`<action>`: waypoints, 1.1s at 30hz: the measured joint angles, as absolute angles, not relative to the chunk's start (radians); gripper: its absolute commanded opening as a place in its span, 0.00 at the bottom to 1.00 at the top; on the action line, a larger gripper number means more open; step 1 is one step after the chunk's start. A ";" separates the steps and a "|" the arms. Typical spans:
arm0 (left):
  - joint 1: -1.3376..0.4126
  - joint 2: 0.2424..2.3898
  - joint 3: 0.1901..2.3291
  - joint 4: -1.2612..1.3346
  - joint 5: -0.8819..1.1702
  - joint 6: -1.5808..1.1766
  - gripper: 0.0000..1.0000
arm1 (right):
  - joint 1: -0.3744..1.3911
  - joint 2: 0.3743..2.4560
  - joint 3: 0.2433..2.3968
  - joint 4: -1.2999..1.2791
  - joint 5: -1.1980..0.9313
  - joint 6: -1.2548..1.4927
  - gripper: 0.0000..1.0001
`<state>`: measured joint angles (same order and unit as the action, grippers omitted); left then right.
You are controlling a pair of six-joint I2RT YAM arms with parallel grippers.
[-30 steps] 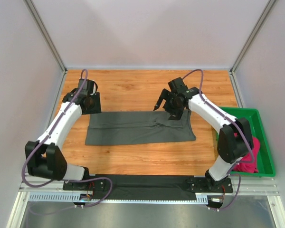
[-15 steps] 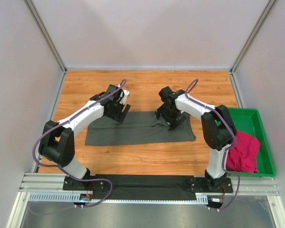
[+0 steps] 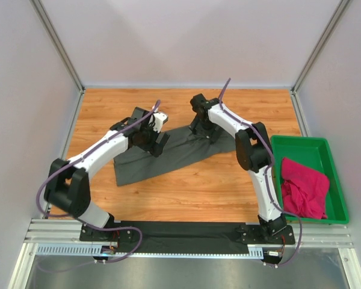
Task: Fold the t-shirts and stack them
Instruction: Fold the tshirt
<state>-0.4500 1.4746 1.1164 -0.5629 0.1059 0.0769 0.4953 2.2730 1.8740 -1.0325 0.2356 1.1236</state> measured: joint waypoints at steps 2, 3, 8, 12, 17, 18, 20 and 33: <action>-0.450 1.568 1.140 -0.574 0.068 0.086 1.00 | 0.493 2.349 2.009 -1.022 0.271 1.013 1.00; -0.450 1.622 1.167 -0.586 0.042 0.090 1.00 | 0.490 2.381 2.067 -1.008 0.288 0.955 1.00; -0.449 1.835 1.318 -0.625 -0.040 0.121 1.00 | 0.482 2.416 2.183 -0.912 0.338 0.677 1.00; -0.449 1.901 1.393 -0.661 -0.054 0.135 0.99 | 0.469 2.348 2.191 -0.880 0.340 0.550 1.00; -0.449 1.978 1.462 -0.735 -0.014 0.110 0.94 | 0.413 2.147 2.162 -0.908 0.334 0.528 1.00; -0.449 1.999 1.471 -0.751 -0.001 0.094 0.93 | 0.390 2.075 2.135 -0.916 0.329 0.528 1.00; -0.449 2.033 1.479 -0.785 0.032 0.055 0.91 | 0.361 1.961 2.082 -0.916 0.327 0.528 1.00; -0.635 1.959 1.343 -0.659 0.381 -0.503 0.90 | 0.286 1.701 1.724 -0.925 0.274 0.469 1.00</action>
<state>-0.6353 1.9587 1.3426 -0.6586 0.3809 -0.5030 0.2863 1.7012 1.7245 -0.9245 0.2737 0.4686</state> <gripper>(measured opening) 0.898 0.999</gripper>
